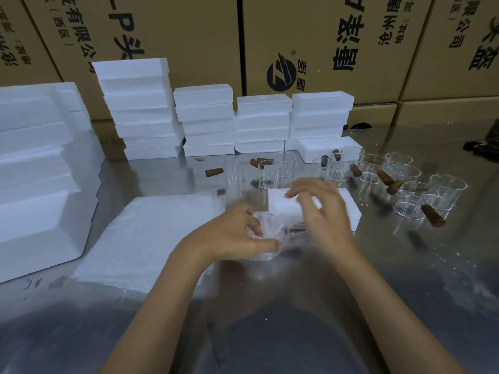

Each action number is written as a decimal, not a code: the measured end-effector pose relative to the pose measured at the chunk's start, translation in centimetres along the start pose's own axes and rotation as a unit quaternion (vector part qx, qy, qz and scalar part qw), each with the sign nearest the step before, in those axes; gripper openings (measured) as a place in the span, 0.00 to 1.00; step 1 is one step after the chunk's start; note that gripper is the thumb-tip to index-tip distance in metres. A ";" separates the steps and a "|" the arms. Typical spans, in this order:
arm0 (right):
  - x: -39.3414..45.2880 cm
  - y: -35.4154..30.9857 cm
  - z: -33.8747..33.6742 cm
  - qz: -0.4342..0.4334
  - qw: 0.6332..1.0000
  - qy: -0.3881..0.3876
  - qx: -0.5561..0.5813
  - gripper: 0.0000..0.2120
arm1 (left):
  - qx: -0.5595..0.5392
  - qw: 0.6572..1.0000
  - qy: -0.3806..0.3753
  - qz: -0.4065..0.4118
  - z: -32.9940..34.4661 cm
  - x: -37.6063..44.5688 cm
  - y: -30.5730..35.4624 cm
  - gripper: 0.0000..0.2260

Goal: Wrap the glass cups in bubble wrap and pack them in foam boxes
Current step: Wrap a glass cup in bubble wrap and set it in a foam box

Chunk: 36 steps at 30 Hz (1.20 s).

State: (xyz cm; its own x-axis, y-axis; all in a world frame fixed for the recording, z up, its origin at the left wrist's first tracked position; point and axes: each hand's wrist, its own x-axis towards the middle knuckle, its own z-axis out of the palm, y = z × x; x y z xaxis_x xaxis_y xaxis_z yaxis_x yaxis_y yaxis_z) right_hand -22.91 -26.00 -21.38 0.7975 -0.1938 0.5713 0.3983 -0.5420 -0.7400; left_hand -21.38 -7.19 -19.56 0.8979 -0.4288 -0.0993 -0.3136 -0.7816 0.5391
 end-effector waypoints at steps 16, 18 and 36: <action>0.2 3.2 -0.1 0.190 0.967 -0.093 -0.144 0.24 | -0.119 0.917 0.348 0.157 1.1 1.1 0.5 0.13; 0.2 3.1 -0.1 0.191 0.966 -0.097 -0.143 0.24 | -0.062 0.940 0.298 0.152 1.8 1.6 -0.3 0.13; 0.1 3.3 0.0 0.200 0.963 -0.094 -0.156 0.21 | 0.179 0.941 0.286 0.023 4.5 2.3 0.1 0.24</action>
State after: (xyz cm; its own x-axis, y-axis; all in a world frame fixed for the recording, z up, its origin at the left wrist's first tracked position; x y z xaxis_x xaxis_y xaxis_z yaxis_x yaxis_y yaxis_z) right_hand -21.53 -27.77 -23.77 0.9383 -0.3026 0.1676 -0.0893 -0.6800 -0.7278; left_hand -20.79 -10.31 -23.49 0.8678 -0.2320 0.4394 -0.3482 -0.9148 0.2047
